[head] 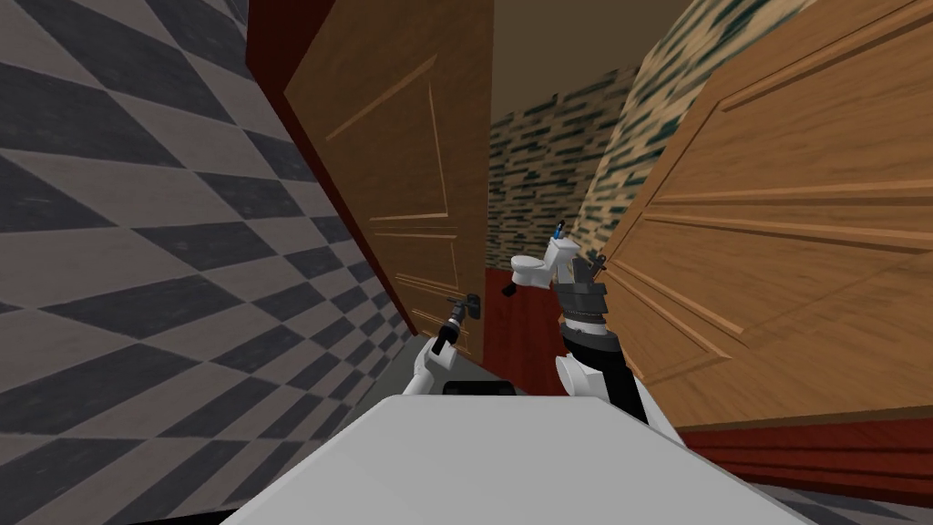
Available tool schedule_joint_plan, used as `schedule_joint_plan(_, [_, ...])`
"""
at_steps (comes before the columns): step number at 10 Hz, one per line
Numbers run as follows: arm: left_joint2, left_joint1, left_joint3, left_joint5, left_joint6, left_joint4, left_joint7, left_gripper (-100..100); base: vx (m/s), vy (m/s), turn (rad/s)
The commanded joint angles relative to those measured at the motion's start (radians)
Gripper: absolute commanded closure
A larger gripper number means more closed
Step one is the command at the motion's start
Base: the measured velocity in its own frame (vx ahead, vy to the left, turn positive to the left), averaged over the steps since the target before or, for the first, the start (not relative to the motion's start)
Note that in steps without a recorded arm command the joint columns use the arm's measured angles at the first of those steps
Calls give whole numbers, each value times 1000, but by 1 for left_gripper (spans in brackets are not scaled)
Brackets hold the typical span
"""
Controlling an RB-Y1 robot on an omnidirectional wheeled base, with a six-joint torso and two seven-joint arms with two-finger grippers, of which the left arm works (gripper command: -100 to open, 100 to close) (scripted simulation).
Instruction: Push the door open
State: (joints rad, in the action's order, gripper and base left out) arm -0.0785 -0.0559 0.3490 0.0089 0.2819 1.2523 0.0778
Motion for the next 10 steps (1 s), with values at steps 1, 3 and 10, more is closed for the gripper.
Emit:
schedule_joint_plan(1, [-5, -19, -30, 3, 4, 0, -4, 100, 162, -104, 39])
schedule_joint_plan(3, [-6, -25, -55, 5, 5, -10, -9, 100, 141, -128, 46])
schedule_joint_plan(10, [-5, -46, -132, 11, 7, -42, -26, 100, 112, -107, 63])
